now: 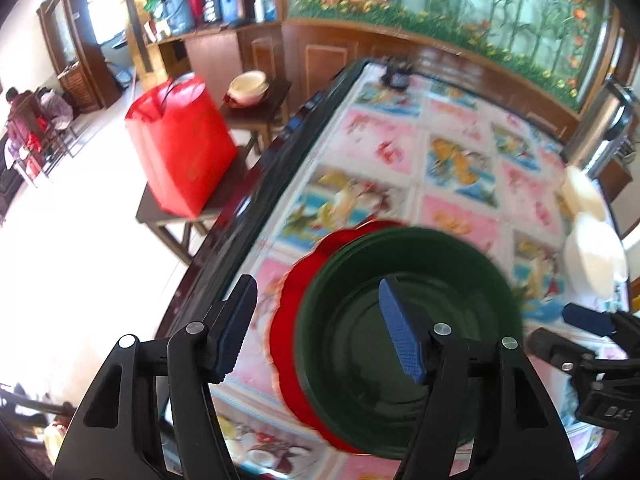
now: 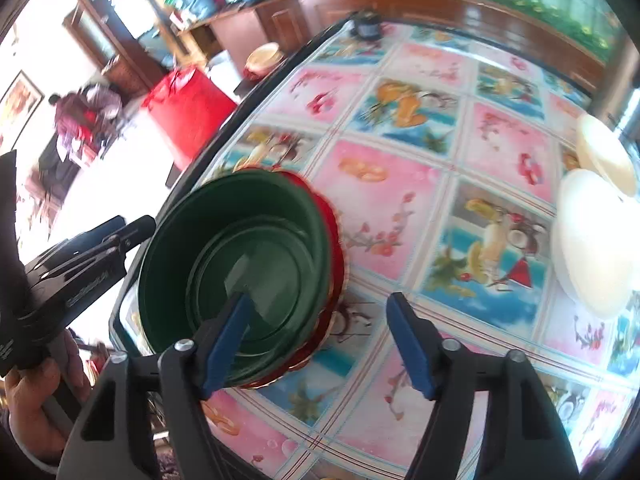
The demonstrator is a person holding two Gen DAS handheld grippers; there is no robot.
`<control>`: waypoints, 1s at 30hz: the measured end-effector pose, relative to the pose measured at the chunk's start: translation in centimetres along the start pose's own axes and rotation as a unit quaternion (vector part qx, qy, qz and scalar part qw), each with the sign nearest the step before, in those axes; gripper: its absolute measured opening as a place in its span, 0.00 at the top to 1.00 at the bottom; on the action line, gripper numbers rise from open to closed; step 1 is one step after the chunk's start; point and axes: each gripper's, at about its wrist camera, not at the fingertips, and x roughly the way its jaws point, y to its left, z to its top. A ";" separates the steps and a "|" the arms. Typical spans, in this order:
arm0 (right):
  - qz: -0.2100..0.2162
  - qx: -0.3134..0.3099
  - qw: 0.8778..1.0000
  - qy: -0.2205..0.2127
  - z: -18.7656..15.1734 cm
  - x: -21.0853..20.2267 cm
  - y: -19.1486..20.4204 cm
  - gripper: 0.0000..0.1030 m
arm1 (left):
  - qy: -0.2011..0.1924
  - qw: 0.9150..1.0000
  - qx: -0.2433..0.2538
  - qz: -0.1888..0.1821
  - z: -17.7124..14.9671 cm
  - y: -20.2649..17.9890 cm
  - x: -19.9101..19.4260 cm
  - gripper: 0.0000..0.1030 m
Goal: Organize plates and bowls
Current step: 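Open the right tool to release the basin and withdraw, then move the right tool toward the large white plate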
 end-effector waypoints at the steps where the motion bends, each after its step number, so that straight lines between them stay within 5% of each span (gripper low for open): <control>1: -0.002 0.007 1.000 -0.006 -0.1 -0.4 -0.4 0.29 | -0.002 1.000 0.005 -0.006 0.1 -0.5 -0.3 0.38; 17: -0.030 0.088 0.994 -0.051 -1.9 -5.4 -7.9 0.26 | -0.016 0.993 0.079 -0.088 2.5 -13.4 -1.9 0.38; 30: -0.064 0.154 0.984 -0.054 -4.7 -8.6 -16.5 0.26 | -0.001 0.984 0.131 -0.118 2.1 -23.2 -0.1 0.38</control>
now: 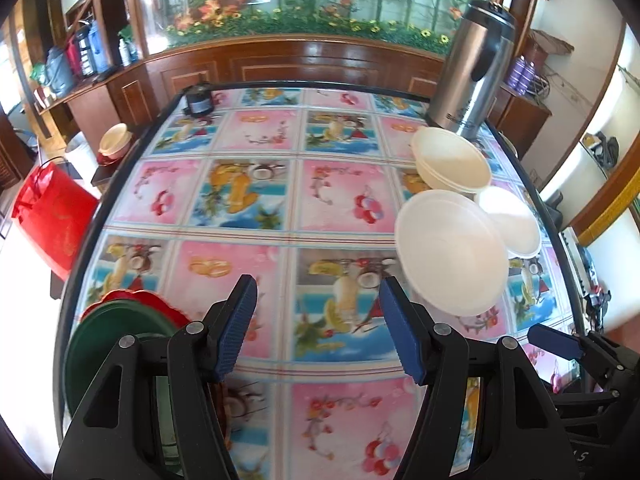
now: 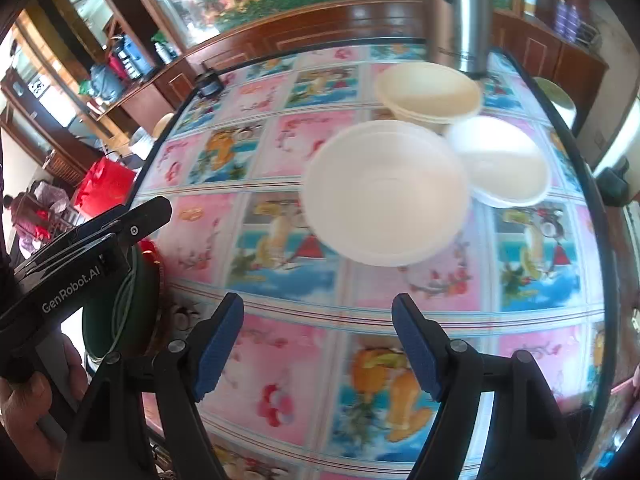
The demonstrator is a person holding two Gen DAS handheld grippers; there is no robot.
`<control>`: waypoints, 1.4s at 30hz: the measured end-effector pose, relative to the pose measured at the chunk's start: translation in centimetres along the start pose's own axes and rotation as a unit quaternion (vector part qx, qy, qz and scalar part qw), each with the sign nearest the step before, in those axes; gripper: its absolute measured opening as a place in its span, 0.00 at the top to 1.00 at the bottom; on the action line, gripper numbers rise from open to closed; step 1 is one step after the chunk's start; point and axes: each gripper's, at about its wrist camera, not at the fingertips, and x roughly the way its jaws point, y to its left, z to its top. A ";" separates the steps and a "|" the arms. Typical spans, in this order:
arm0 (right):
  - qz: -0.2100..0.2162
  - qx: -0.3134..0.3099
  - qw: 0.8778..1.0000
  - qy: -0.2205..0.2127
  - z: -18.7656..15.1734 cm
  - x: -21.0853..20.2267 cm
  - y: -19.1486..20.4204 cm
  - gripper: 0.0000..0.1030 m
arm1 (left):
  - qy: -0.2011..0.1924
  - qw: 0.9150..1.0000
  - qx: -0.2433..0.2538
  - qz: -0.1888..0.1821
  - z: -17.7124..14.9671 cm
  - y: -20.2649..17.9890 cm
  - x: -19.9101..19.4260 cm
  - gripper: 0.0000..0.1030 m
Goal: Organize plates and bowls
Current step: 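Move the right tool toward the large white plate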
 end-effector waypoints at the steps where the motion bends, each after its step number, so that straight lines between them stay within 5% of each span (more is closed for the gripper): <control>1: -0.002 0.004 1.000 -0.001 0.0 -0.1 -0.5 0.25 | 0.002 1.000 0.002 -0.001 0.1 -0.4 0.3 0.38; 16: -0.026 0.060 0.998 0.007 0.9 0.3 -8.2 0.25 | 0.029 0.999 0.013 -0.012 2.3 -5.1 4.8 0.38; 42: 0.004 0.091 0.996 0.025 3.7 4.1 -11.3 0.24 | 0.067 0.998 0.011 0.000 4.3 -7.6 11.0 0.38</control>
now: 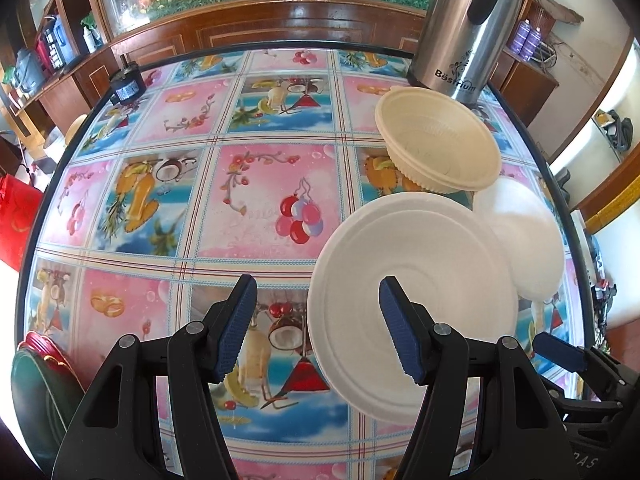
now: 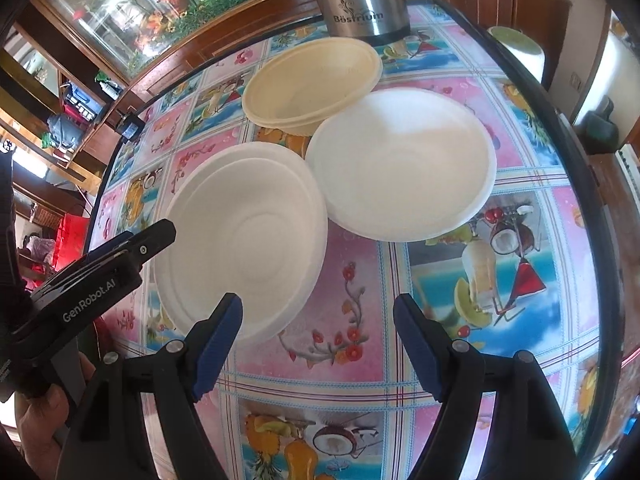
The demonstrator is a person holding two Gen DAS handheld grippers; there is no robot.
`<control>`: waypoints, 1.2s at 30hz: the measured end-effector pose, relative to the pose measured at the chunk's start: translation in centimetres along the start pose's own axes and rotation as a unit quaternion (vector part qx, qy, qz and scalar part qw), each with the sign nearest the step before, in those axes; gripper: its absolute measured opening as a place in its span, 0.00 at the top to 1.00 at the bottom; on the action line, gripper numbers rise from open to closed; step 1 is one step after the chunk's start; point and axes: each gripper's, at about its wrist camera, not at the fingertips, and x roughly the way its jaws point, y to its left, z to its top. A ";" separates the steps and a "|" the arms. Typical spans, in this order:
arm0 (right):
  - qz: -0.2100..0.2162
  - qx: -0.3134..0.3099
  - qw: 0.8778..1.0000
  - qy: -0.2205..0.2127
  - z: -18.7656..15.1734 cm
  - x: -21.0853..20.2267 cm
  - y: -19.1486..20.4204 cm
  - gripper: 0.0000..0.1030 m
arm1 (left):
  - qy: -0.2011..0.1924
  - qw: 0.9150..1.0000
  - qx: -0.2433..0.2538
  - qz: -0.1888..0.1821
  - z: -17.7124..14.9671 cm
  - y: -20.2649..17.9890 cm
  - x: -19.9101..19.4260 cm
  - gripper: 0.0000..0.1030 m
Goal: Organize plates and bowls
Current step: 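Move the right tool toward the large white plate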
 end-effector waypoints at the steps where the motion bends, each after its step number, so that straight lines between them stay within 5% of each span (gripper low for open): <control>1: 0.001 0.001 1.000 0.001 0.0 0.1 0.0 0.24 | 0.002 1.000 -0.001 0.000 0.1 0.0 0.2 0.38; 36: 0.006 -0.020 1.000 0.018 1.8 2.5 0.9 0.29 | 0.031 0.999 0.008 0.013 0.5 -0.3 3.4 0.38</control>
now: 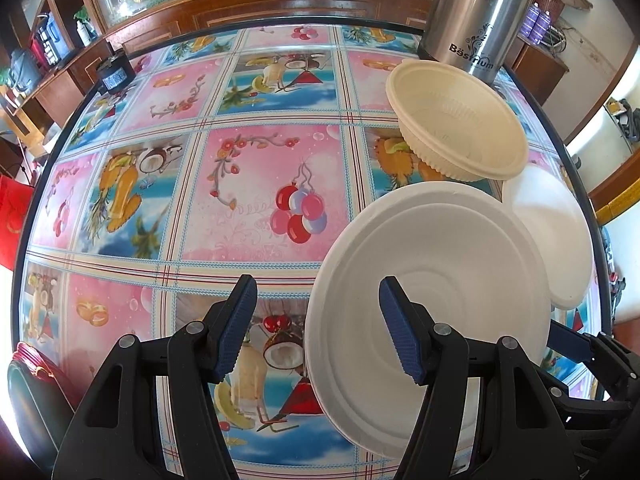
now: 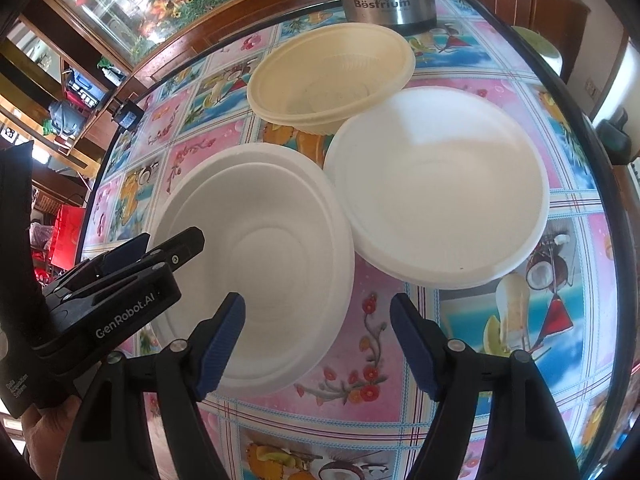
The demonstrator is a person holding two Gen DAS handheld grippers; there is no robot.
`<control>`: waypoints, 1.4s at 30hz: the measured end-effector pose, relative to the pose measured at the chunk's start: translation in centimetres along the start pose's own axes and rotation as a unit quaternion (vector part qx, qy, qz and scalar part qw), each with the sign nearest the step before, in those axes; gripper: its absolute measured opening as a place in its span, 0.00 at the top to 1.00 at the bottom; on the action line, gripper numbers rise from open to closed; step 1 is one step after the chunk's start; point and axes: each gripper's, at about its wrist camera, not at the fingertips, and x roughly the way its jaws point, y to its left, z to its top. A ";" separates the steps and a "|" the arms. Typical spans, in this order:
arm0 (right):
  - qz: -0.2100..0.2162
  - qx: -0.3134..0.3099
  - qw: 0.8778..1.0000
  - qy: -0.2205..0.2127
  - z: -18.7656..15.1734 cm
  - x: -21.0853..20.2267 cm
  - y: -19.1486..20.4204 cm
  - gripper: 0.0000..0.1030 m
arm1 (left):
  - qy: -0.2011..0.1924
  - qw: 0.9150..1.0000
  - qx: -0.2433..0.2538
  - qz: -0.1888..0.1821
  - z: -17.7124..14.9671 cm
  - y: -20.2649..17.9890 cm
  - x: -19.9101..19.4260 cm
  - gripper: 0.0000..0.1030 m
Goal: Organize plates and bowls
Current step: 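Move the right tool toward the large white plate, then close the right tool on the rim of the white plate, then carry the white plate onto the basin stack held by the left tool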
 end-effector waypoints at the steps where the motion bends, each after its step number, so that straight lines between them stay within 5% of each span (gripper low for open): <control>1: 0.001 0.001 1.000 0.000 0.0 0.0 0.0 0.29 | 0.001 1.000 -0.001 0.000 0.0 0.0 0.1 0.38; 8: 0.004 -0.001 1.000 0.006 0.1 0.3 -0.1 0.40 | 0.005 1.000 0.005 0.000 -0.1 -0.2 0.5 0.38; 11: 0.009 -0.002 1.000 0.007 0.0 0.3 -0.2 0.54 | 0.005 1.000 0.008 -0.002 -0.1 -0.3 0.6 0.40; 13: 0.012 -0.006 1.000 0.011 0.1 0.4 0.0 0.68 | 0.008 1.000 0.017 -0.004 -0.2 -0.6 0.7 0.72; 17: 0.016 -0.013 1.000 0.015 0.0 0.5 0.0 0.84 | 0.017 1.000 0.024 -0.003 -0.5 -0.5 0.9 0.79; 30: 0.016 -0.038 0.999 0.002 -0.9 -1.4 1.9 0.86 | -0.003 1.000 0.003 -0.015 -2.1 2.2 -2.8 0.79; 42: 0.033 -0.095 0.995 0.003 -2.8 -2.5 8.5 0.86 | -0.025 0.999 -0.048 -0.002 -5.3 8.8 -7.8 0.79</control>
